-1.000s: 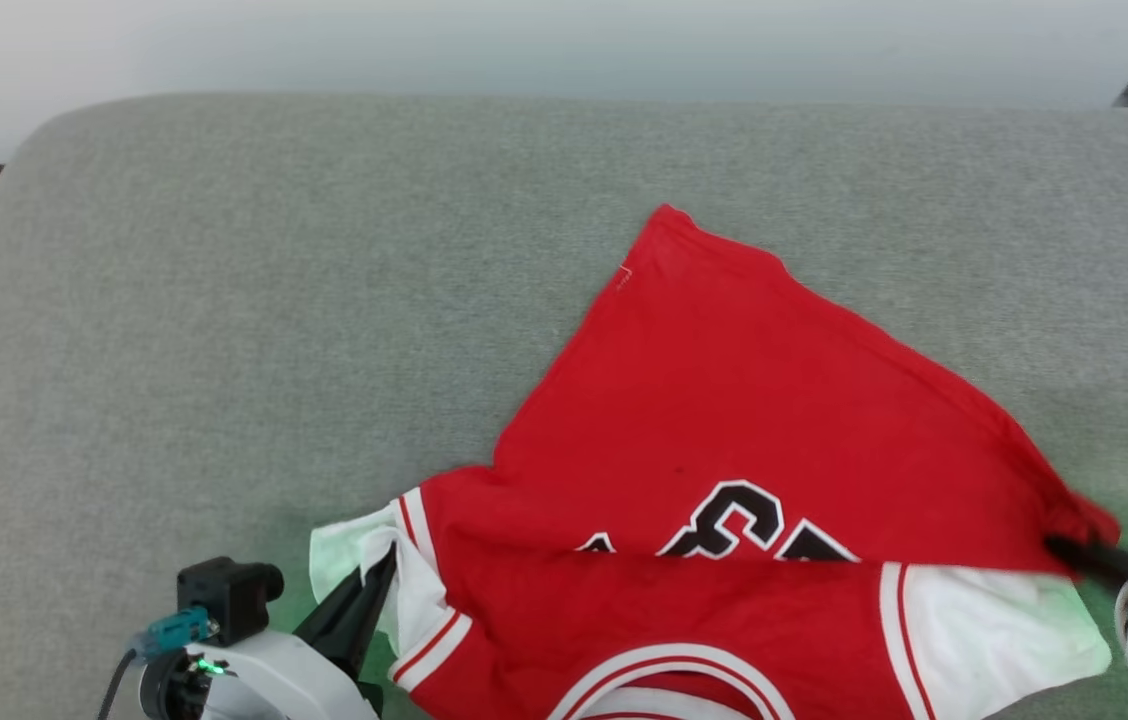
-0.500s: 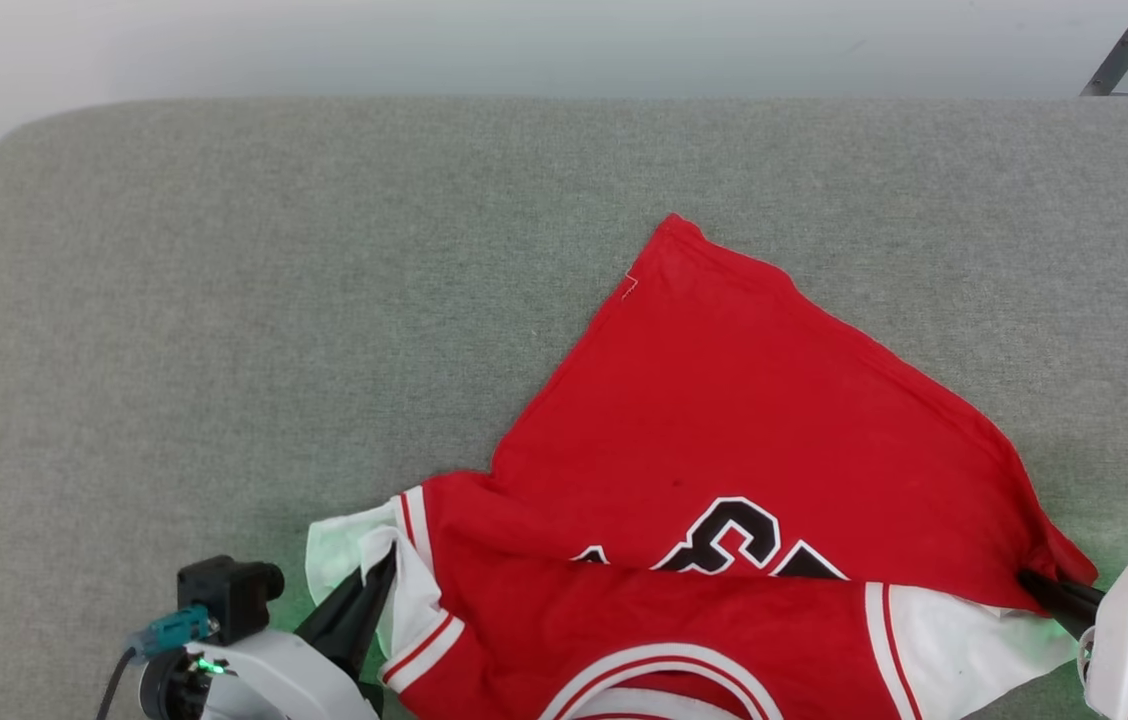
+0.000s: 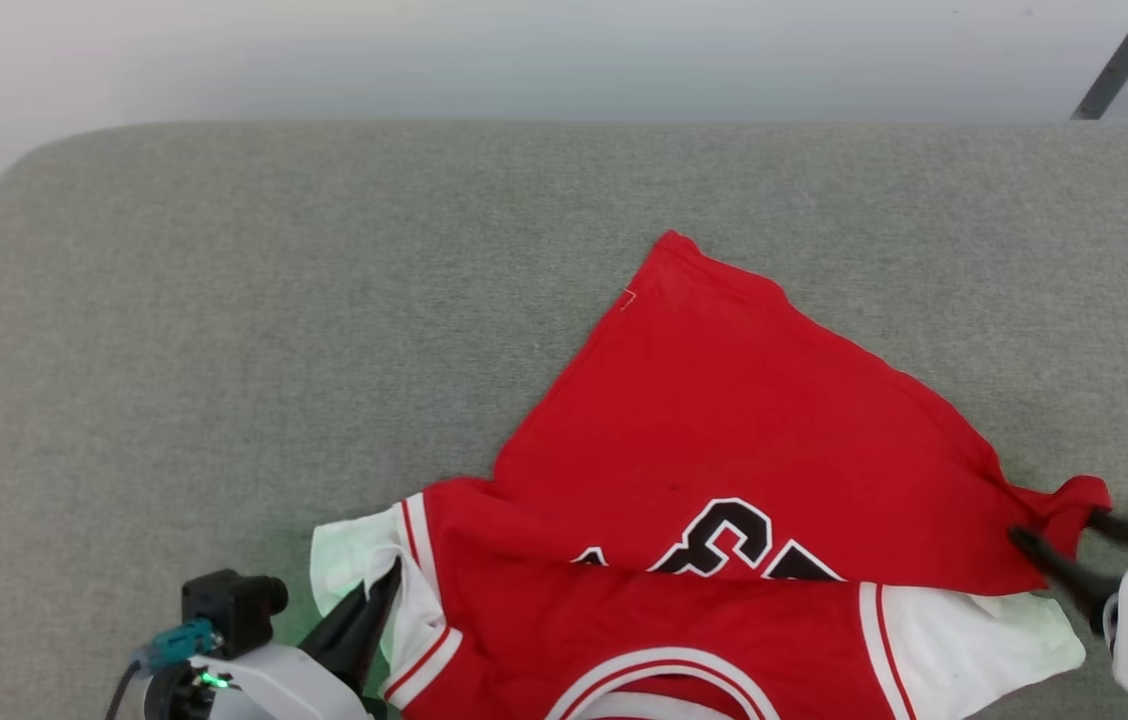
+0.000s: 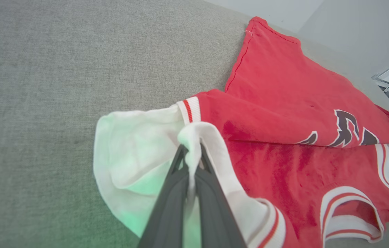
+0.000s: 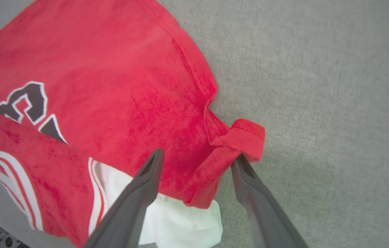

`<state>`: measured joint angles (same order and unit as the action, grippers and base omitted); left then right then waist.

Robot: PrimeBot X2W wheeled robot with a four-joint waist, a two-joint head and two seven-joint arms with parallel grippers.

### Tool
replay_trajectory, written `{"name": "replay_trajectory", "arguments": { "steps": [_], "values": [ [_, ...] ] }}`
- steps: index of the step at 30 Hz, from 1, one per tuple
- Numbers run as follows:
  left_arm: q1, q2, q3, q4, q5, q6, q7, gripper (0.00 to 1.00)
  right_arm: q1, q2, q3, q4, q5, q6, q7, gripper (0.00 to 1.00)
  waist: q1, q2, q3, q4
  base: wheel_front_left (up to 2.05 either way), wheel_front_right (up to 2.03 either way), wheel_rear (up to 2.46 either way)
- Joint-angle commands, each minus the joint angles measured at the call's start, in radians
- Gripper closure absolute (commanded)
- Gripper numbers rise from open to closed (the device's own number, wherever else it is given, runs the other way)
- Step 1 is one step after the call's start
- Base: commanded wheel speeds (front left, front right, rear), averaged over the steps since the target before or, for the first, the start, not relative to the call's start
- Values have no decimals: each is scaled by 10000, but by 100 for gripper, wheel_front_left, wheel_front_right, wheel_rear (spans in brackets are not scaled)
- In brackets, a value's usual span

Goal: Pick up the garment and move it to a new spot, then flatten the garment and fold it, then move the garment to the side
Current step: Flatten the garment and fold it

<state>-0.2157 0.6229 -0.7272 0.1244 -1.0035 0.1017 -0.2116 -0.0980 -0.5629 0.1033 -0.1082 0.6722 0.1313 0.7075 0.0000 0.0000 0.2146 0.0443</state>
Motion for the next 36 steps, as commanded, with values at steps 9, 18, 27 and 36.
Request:
{"name": "replay_trajectory", "arguments": {
  "steps": [9, 18, 27, 36],
  "values": [
    [-278, -363, -357, 84, 174, -180, 166, 100, -1740, -290, 413, -1095, -477, -11, 17, 0, 0, 0, -99, 694, 0, 0, 0],
    [-1033, -1027, -810, 678, 437, -715, 328, 100, -4830, -358, 2427, 989, -165, -9, -427, 0, 0, 0, 157, 1721, 0, 0, 0],
    [-1812, -1815, -1160, 1562, 627, -1365, 237, 100, -7900, -180, 5282, 4631, 222, -11, -767, 0, 0, 0, 657, 2671, 0, 0, 0],
    [-2471, -2543, -1466, 2465, 742, -1908, 63, 100, -9647, -42, 7136, 7387, 953, -11, -595, 0, 0, 0, 1208, 3447, 0, 0, 0]
  ]
}}
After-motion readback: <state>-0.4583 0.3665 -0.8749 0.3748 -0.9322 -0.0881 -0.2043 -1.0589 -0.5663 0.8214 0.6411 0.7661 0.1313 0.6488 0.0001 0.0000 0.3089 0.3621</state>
